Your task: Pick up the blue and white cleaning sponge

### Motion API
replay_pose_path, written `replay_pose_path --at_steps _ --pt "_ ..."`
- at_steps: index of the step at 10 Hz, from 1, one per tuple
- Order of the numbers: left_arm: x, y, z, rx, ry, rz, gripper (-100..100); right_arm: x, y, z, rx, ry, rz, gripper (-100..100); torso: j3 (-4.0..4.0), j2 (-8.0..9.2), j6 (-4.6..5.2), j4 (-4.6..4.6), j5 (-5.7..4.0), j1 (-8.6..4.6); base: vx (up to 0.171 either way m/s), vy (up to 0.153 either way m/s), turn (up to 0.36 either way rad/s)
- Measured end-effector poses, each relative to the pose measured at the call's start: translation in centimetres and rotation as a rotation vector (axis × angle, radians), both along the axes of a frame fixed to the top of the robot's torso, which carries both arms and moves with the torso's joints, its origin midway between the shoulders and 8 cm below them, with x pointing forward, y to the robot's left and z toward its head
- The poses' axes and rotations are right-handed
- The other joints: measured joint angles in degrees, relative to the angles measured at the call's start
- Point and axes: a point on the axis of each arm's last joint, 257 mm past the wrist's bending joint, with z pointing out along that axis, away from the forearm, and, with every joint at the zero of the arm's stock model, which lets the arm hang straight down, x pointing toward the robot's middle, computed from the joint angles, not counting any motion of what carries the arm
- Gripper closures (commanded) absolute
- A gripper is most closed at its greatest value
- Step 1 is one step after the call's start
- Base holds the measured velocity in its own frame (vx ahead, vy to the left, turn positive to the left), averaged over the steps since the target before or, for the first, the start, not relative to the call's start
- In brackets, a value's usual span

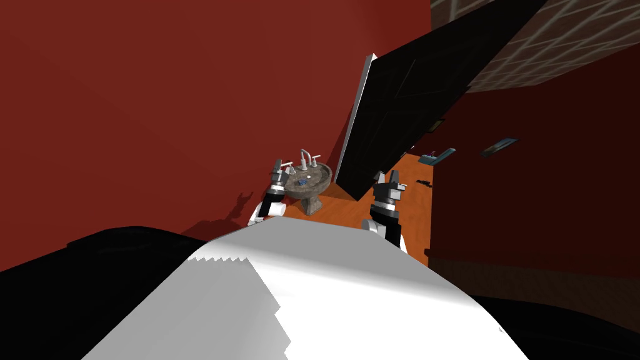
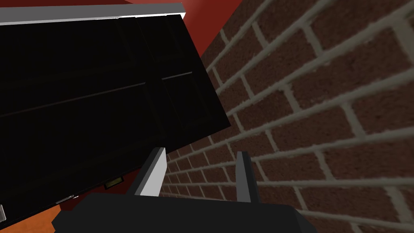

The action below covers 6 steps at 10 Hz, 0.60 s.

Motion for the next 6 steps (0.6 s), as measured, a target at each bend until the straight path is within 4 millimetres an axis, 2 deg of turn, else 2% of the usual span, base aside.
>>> replay_pose_path --at_steps 6 --pt "5.0 0.5 -3.8 -0.038 0.151 -0.037 -100 0.0 0.0 0.0 0.0 0.0 0.0 0 0.01 0.01 0.0 0.0 -0.01 -0.04 -0.049 -0.003 -0.014"
